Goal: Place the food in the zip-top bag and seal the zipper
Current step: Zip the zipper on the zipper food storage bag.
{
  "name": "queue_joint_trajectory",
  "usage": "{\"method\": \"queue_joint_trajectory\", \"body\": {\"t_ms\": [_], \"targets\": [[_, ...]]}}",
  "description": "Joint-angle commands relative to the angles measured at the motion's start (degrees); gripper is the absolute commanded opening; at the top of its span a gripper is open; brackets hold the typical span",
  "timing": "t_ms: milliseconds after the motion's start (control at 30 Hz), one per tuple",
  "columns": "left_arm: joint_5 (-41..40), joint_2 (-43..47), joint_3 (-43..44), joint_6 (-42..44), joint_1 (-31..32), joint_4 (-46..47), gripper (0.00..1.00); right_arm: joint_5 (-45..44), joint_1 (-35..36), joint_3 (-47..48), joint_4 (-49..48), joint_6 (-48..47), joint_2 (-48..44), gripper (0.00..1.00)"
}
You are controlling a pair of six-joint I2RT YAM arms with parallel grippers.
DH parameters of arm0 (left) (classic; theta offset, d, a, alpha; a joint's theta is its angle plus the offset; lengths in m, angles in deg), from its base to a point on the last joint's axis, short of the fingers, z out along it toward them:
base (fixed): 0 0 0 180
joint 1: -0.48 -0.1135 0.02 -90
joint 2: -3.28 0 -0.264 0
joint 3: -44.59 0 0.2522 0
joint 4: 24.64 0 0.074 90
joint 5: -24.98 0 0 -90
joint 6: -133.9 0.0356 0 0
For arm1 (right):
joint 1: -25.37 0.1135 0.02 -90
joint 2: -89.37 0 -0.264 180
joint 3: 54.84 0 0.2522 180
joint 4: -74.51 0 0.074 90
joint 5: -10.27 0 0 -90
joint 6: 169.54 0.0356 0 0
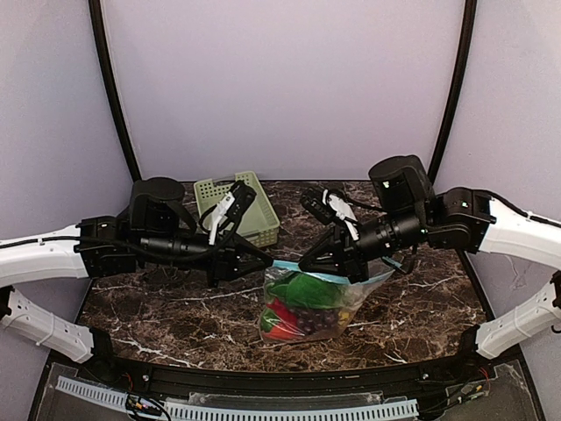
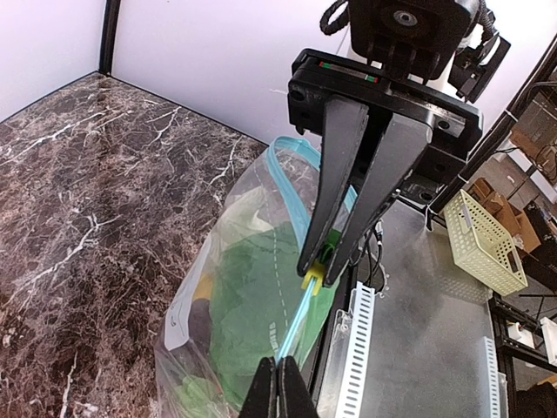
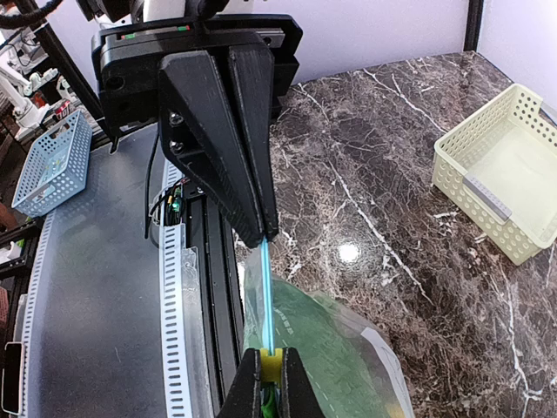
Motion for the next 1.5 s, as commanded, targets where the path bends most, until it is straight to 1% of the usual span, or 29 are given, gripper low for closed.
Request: {"method": "queue_joint_trajectory", "body": {"t_ms": [0, 933, 1033, 1100, 1267, 1300, 1333, 1367, 1400, 1433, 1467], "targets": [[-5.19, 4.29, -1.68, -0.08, -2.51, -5.83, 0.01, -1.44, -1.43, -1.66, 7.31, 0.64, -3.60, 0.00], [-6.61, 6.56, -1.49, 0.53, -5.74, -9.54, 0.01, -3.10, -1.84, -3.73, 10.84, 0.92, -4.17, 0.00], [-3.39, 5.86, -1.41, 1.19, -5.71, -7.94, 0.01, -2.25, -1.82, -3.62, 10.47, 0.99, -3.43, 0.00], [1.99, 4.49, -0.90, 1.47, -5.72, -6.59, 0.01, -0.99, -1.78, -3.38, 9.61, 1.19, -2.65, 0.00], [10.88, -2.29, 2.97, 2.31, -5.63, -5.78, 0.01, 2.19, -1.70, -3.14, 4.48, 3.07, -1.73, 0.00], [12.40, -2.95, 3.83, 2.36, -5.66, -5.82, 0.05, 2.64, -1.76, -3.04, 3.85, 3.44, -1.71, 0.00], [12.71, -3.91, 4.14, 2.35, -5.66, -5.76, 0.20, 2.90, -1.70, -3.05, 2.86, 3.81, -1.57, 0.00], [13.03, -4.28, 4.39, 2.34, -5.66, -5.18, 0.31, 3.13, -1.69, -3.05, 2.30, 4.07, -1.57, 0.00], [13.24, -4.34, 4.33, 2.22, -5.66, -4.69, 0.51, 3.07, -1.72, -3.05, 2.01, 4.37, -1.45, 0.00], [13.71, -4.21, 4.02, 2.09, -5.66, -3.42, 0.59, 3.06, -1.73, -3.01, 1.81, 4.42, -1.36, 0.00], [14.07, -4.13, 3.79, 1.63, -5.62, -2.66, 0.72, 2.92, -1.70, -2.97, 1.73, 4.51, -1.19, 0.00]]}}
